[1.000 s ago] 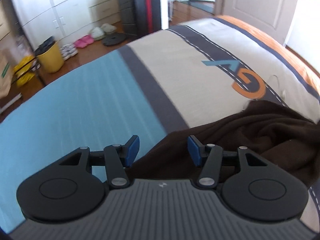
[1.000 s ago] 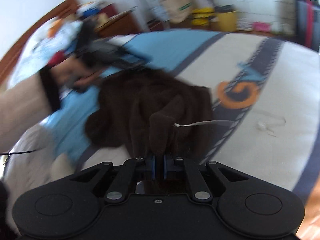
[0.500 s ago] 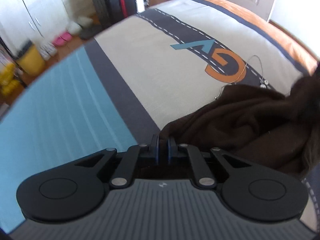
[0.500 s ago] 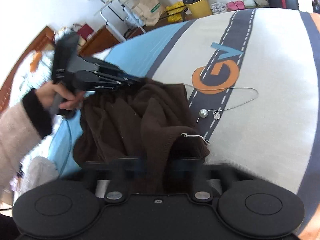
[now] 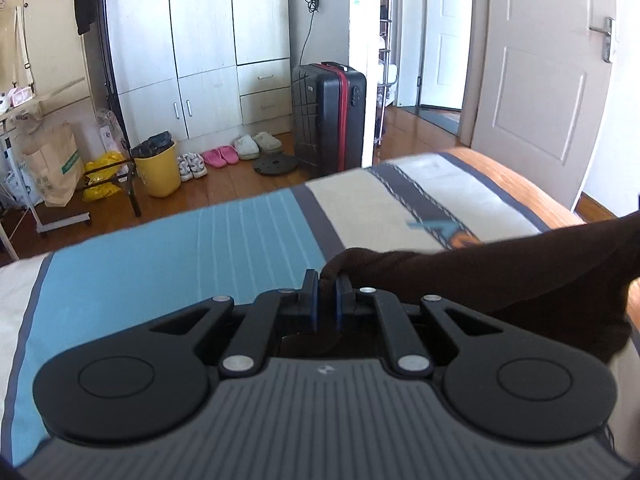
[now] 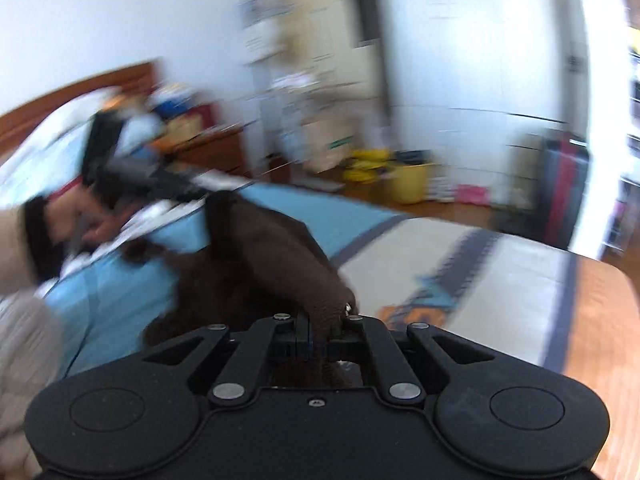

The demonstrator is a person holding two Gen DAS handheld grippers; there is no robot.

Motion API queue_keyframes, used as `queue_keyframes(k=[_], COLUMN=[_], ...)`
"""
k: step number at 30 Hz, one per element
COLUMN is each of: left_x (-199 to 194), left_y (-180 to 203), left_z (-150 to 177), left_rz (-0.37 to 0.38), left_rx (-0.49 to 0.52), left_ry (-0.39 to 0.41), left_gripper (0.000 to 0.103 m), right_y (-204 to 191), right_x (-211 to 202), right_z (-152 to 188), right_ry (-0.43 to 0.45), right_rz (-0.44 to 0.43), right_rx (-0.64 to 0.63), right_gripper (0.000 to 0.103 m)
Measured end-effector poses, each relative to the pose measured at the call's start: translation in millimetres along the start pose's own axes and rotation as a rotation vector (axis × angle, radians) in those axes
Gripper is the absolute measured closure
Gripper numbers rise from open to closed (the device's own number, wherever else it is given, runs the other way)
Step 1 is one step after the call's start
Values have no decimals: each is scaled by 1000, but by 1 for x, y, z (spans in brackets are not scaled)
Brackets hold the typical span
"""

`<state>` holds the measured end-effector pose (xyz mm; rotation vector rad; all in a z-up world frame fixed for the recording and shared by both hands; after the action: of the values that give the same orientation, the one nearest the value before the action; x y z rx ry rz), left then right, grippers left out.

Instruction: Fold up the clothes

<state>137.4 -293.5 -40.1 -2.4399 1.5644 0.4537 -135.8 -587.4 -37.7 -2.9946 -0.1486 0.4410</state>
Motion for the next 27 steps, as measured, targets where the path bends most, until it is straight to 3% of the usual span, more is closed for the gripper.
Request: queue_keyframes(k=[3,8,11,16,20,25,27], left_x=[-21,-34,-34,-26,-12,5,29], left_y=[6,14,11,13,7,3,3], left_z=[30,80,91,64,10,-53,-70], left_rz=[7,-9,-21,-39,-69,-72,-102], left_rx=[33,53,27,48,83,117,144], left_ry=[-61,-165,-176,-118,-37,95,116], left_gripper=[96,95,95,95,95,96,96], right_y=[-22,-82,-96,-78,-43,-3,11], right_x=[1,25,35,31,22,6,6], right_z=[9,50,63,44,21,-37,-55], right_ry=[-79,-306,-365,-291,-188,-21,13], right_rz=[-171,-370,-385,-248,-62,217,265], right_rx=[-65,-248,-291,-280,-266,-176,-184], right_gripper=[96,96,96,96,97,97,98])
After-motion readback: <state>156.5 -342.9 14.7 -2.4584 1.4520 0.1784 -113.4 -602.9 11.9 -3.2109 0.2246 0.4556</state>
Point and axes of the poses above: each gripper's, at about its wrist camera, not at the fingertips, and x roughly the way its jaws point, y to its right, z to its underside, the point moved 2 cm from there along x, roughly the way its jaws point, and after that the axes turned 15 degrees about y, right-handed, at the moved point
